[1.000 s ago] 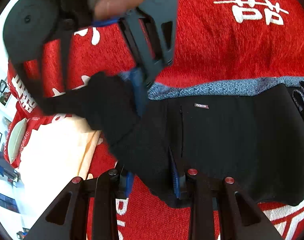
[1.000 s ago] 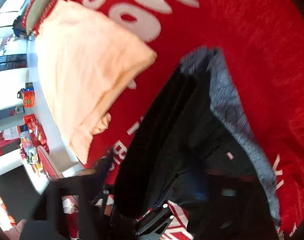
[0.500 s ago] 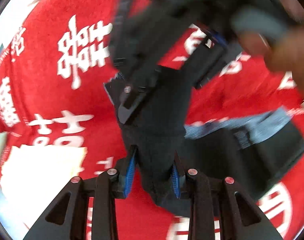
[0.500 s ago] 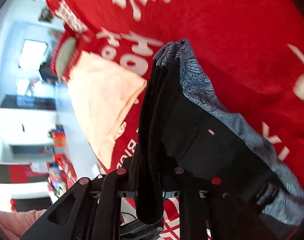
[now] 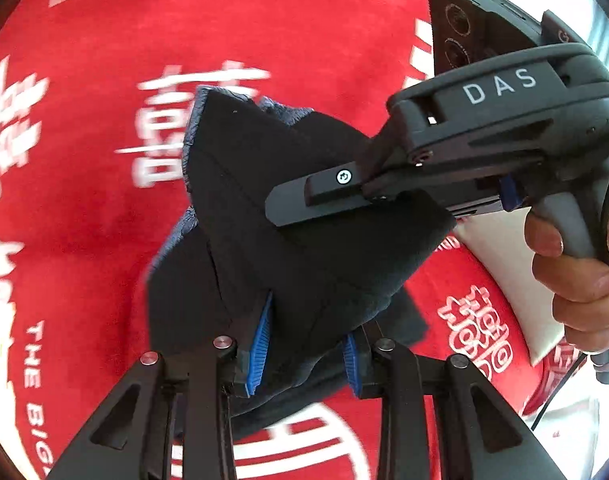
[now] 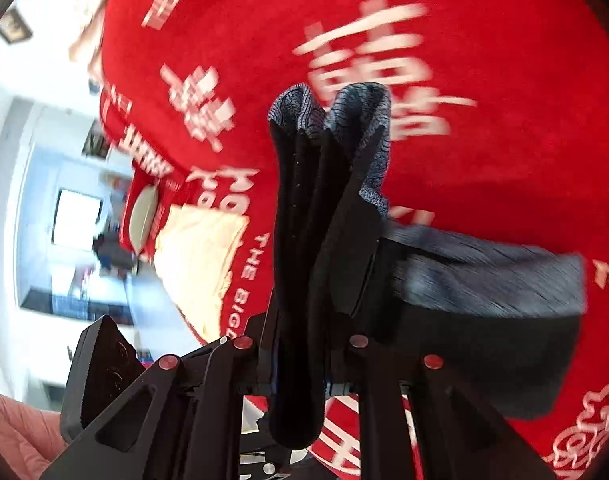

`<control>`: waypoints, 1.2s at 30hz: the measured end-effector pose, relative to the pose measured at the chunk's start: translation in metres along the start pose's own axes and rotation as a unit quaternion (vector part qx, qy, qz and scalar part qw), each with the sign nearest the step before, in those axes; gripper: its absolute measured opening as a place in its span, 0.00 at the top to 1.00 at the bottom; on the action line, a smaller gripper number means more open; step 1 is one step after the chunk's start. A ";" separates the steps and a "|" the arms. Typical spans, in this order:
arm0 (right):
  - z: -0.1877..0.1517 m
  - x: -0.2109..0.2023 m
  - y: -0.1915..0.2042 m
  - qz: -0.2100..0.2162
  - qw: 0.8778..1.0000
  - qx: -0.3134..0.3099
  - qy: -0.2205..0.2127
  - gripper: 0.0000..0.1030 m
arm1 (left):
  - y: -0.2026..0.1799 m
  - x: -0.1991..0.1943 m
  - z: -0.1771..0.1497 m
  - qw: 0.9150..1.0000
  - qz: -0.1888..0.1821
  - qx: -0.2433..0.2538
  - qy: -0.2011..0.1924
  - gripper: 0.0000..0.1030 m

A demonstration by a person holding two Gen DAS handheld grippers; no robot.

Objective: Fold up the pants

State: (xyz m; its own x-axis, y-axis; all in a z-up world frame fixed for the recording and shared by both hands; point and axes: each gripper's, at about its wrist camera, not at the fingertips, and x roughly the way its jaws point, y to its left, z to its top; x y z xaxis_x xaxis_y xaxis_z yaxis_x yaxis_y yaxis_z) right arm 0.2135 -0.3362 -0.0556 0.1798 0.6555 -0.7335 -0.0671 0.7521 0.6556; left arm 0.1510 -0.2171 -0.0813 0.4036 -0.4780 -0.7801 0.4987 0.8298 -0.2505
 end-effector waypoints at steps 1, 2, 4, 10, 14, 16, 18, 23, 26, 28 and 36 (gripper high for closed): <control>-0.007 -0.010 -0.015 -0.001 1.000 0.014 -0.007 0.84 | -0.011 0.009 -0.001 1.000 -0.004 0.009 0.007 0.68; -0.015 -0.018 -0.031 -0.004 0.999 0.030 -0.014 0.84 | -0.023 0.018 -0.004 1.000 -0.007 0.016 0.014 0.68; -0.028 -0.026 -0.058 -0.015 0.999 0.047 -0.022 0.84 | -0.045 0.043 -0.011 0.999 -0.004 0.035 0.035 0.68; -0.063 -0.020 -0.137 -0.044 0.993 0.108 -0.024 0.84 | -0.088 0.099 -0.038 0.994 0.009 0.057 0.093 0.68; -0.079 -0.010 -0.174 -0.064 0.990 0.128 -0.020 0.84 | -0.089 0.119 -0.050 0.991 0.031 0.070 0.109 0.68; -0.083 -0.004 -0.183 -0.066 0.989 0.134 -0.021 0.81 | -0.091 0.120 -0.051 0.990 0.039 0.077 0.114 0.65; -0.086 -0.006 -0.186 -0.062 0.987 0.143 -0.028 0.81 | -0.091 0.114 -0.049 0.989 0.037 0.081 0.117 0.56; -0.088 -0.016 -0.181 -0.091 0.985 0.143 -0.024 0.70 | -0.074 0.080 -0.046 0.991 0.035 0.062 0.117 0.38; -0.087 -0.026 -0.176 -0.147 0.980 0.130 -0.022 0.66 | -0.051 0.056 -0.039 0.992 0.047 0.042 0.109 0.38; -0.082 -0.039 -0.170 -0.170 0.978 0.109 -0.042 0.66 | -0.025 0.046 -0.026 0.993 0.068 0.016 0.096 0.38; -0.015 -0.041 -0.169 -0.201 0.970 0.101 -0.093 0.64 | 0.102 0.070 0.030 0.967 0.197 -0.146 0.070 0.38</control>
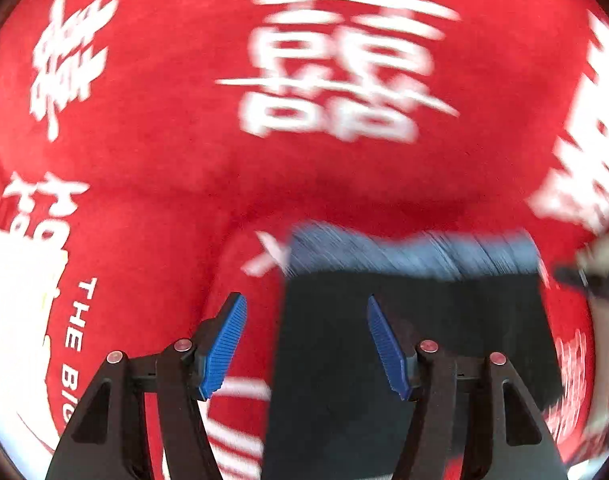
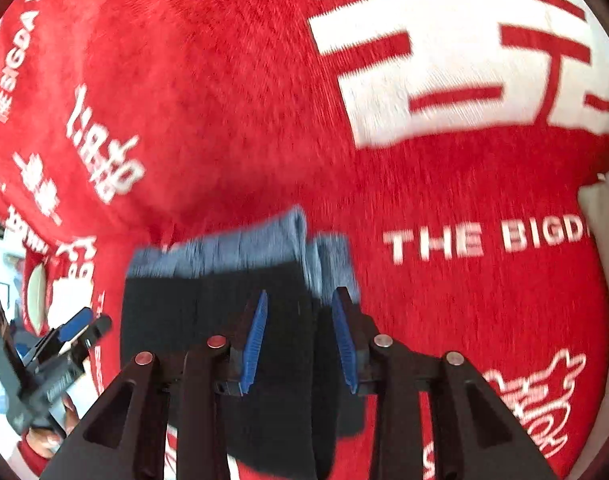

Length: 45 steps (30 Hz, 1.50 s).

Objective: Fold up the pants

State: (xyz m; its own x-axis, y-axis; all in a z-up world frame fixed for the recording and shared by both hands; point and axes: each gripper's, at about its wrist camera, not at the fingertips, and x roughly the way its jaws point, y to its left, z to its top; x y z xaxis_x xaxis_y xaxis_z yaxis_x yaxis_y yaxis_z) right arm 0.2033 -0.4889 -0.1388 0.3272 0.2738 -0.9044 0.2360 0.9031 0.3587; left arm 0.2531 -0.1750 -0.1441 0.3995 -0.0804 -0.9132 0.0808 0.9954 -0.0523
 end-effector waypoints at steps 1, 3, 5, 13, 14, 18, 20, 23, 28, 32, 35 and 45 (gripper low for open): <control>0.006 0.003 0.003 0.001 1.000 0.001 -0.002 0.65 | 0.005 0.007 0.005 1.000 0.006 -0.010 0.000 0.38; 0.015 0.009 0.011 -0.003 1.000 -0.005 -0.007 0.74 | 0.008 0.027 0.014 1.000 0.018 -0.015 0.015 0.38; 0.017 0.015 0.019 -0.005 1.000 -0.016 -0.002 0.77 | 0.008 0.046 0.014 0.999 0.034 -0.011 0.034 0.38; 0.009 0.058 0.008 -0.068 0.996 -0.038 0.050 0.78 | 0.006 0.080 0.003 0.997 0.057 0.016 0.054 0.34; 0.010 0.058 0.001 -0.057 0.997 -0.014 0.052 0.78 | 0.006 0.078 0.004 0.997 0.057 0.018 0.053 0.34; 0.003 0.041 -0.001 -0.050 0.998 -0.012 0.044 0.74 | 0.014 0.052 -0.001 0.998 0.040 0.018 0.043 0.34; -0.007 0.029 0.003 -0.057 0.997 -0.026 0.043 0.74 | 0.017 0.038 -0.010 0.999 0.026 0.021 0.041 0.34; -0.030 0.006 0.011 -0.067 0.996 -0.045 0.031 0.74 | 0.017 0.014 -0.031 0.998 0.014 0.037 0.041 0.34; -0.077 -0.022 0.026 -0.073 0.995 -0.060 0.022 0.74 | 0.008 -0.001 -0.071 0.996 0.000 0.054 0.076 0.34; -0.103 -0.026 0.039 -0.076 0.994 -0.074 0.025 0.74 | 0.007 0.003 -0.091 0.996 0.009 0.042 0.084 0.13; -0.114 -0.020 0.043 -0.090 0.992 -0.083 0.035 0.74 | 0.011 0.009 -0.091 0.995 -0.002 0.021 0.095 0.12; -0.121 0.019 0.045 -0.140 0.985 -0.096 0.036 0.54 | 0.011 0.012 -0.093 0.995 -0.007 0.016 0.098 0.06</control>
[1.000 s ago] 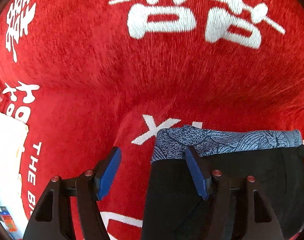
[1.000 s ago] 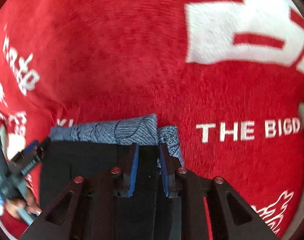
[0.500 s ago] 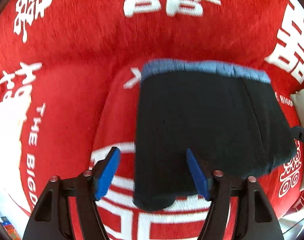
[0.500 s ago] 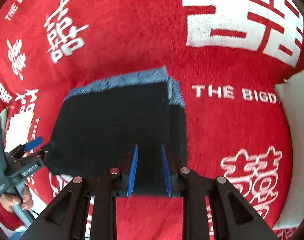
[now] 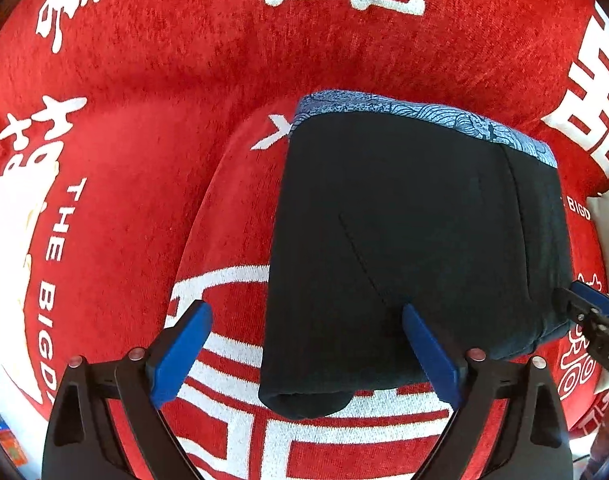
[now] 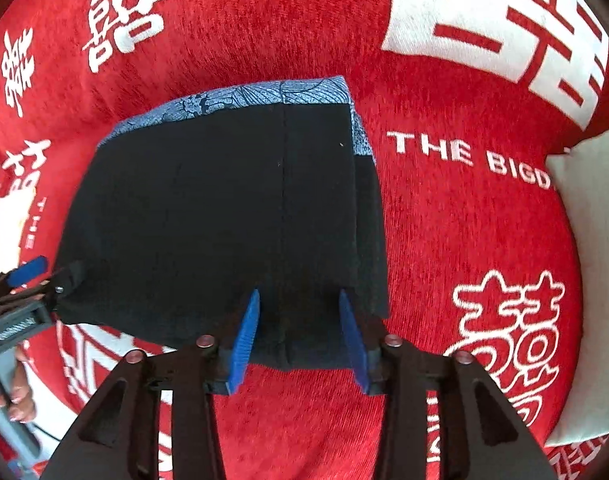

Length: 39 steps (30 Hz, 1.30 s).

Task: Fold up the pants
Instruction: 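Lay the folded trousers on the couch and open both tools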

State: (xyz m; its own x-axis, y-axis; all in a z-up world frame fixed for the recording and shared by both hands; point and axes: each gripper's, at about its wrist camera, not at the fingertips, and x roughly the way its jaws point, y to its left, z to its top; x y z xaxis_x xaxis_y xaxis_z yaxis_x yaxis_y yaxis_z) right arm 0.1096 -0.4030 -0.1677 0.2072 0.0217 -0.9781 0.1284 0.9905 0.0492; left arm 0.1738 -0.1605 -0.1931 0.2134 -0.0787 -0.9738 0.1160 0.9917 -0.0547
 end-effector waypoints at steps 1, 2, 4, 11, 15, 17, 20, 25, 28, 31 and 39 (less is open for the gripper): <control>0.001 0.001 0.002 -0.005 1.000 -0.005 -0.001 0.53 | 0.001 0.000 0.000 1.000 -0.001 -0.002 0.001 0.06; 0.001 0.002 0.002 -0.007 1.000 -0.006 -0.001 0.53 | 0.001 0.001 0.001 1.000 -0.002 -0.004 0.002 0.06; 0.003 0.002 0.001 -0.005 1.000 -0.002 0.001 0.52 | 0.002 0.002 0.001 1.000 -0.002 -0.005 0.002 0.06; 0.005 0.001 0.000 -0.007 1.000 0.005 0.003 0.51 | 0.003 0.001 0.003 1.000 -0.001 -0.006 0.007 0.06; 0.003 -0.002 -0.003 -0.005 1.000 0.008 0.006 0.45 | 0.002 0.000 0.003 1.000 0.000 -0.005 0.009 0.06; 0.000 -0.004 -0.004 -0.003 1.000 0.011 0.007 0.43 | 0.002 0.000 0.003 1.000 0.001 -0.003 0.010 0.06; -0.003 -0.008 -0.007 0.003 1.000 0.017 0.009 0.41 | 0.002 -0.001 0.003 1.000 0.002 -0.001 0.012 0.06; -0.008 -0.013 -0.009 0.005 1.000 0.019 0.012 0.31 | 0.003 0.001 0.003 1.000 0.000 -0.001 0.015 0.06; -0.013 -0.014 -0.012 0.012 1.000 0.022 0.019 0.28 | 0.004 0.002 0.003 1.000 0.001 -0.003 0.017 0.02; -0.017 -0.012 -0.018 0.022 0.999 0.030 0.030 0.26 | 0.007 0.005 0.005 1.000 -0.007 -0.011 0.026 0.02; -0.017 -0.017 -0.042 0.042 0.998 0.045 0.028 0.23 | 0.010 -0.004 0.014 1.000 -0.014 0.006 0.026 0.02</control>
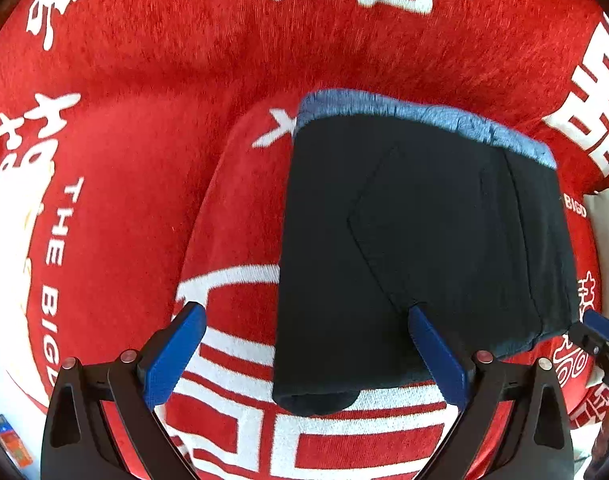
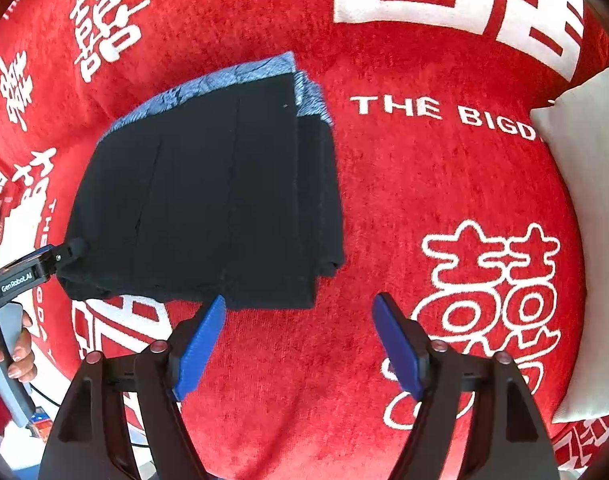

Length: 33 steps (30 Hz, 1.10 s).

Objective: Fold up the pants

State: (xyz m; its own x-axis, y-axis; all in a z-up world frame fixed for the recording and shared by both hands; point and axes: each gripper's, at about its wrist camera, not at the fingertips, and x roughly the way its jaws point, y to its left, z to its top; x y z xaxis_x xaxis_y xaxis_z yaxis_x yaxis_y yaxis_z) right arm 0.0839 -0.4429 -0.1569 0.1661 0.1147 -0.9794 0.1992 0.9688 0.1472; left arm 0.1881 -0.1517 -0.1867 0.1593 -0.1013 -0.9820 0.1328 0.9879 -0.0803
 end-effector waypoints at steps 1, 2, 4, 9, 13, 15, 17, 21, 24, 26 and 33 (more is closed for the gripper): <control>0.002 -0.001 -0.003 0.001 1.000 0.002 -0.002 0.23 | 0.003 -0.003 0.003 1.000 -0.008 -0.005 -0.002 0.02; 0.005 -0.002 -0.007 0.005 1.000 0.006 -0.005 0.23 | 0.007 -0.005 0.007 1.000 -0.016 -0.011 -0.003 0.02; 0.012 -0.004 -0.014 0.017 1.000 0.018 -0.008 0.23 | 0.015 -0.006 0.015 0.999 -0.031 -0.019 -0.003 0.02; 0.033 0.004 -0.040 0.056 0.996 0.073 0.003 0.23 | 0.027 0.010 0.034 0.997 -0.063 -0.032 0.019 0.02; 0.052 0.019 -0.051 0.095 0.992 0.085 0.014 0.23 | 0.033 0.025 0.047 0.992 -0.111 -0.043 0.036 0.02; 0.059 0.025 -0.054 0.120 0.989 0.089 0.016 0.23 | 0.037 0.032 0.053 0.988 -0.141 -0.045 0.047 0.02; 0.067 0.033 -0.061 0.151 0.983 0.100 0.019 0.23 | 0.038 0.040 0.057 0.983 -0.166 -0.042 0.065 0.02; 0.076 0.048 -0.065 0.201 0.973 0.106 0.033 0.23 | 0.038 0.050 0.062 0.981 -0.174 -0.022 0.079 0.02; 0.079 0.061 -0.066 0.231 0.967 0.098 0.049 0.23 | 0.041 0.059 0.065 0.977 -0.195 -0.023 0.088 0.02; 0.080 0.070 -0.069 0.254 0.960 0.099 0.061 0.23 | 0.041 0.065 0.068 0.973 -0.210 -0.027 0.093 0.02; 0.085 0.078 -0.073 0.305 0.947 0.078 0.069 0.23 | 0.021 0.081 0.074 0.967 -0.231 -0.007 0.107 0.02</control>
State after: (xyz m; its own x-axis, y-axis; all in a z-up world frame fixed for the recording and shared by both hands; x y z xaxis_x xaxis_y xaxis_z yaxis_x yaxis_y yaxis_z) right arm 0.1642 -0.5233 -0.2323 0.1707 0.6809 -0.7122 0.2480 0.6699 0.6999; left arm 0.2763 -0.1483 -0.2554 -0.1191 -0.5071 -0.8536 0.1277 0.8448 -0.5196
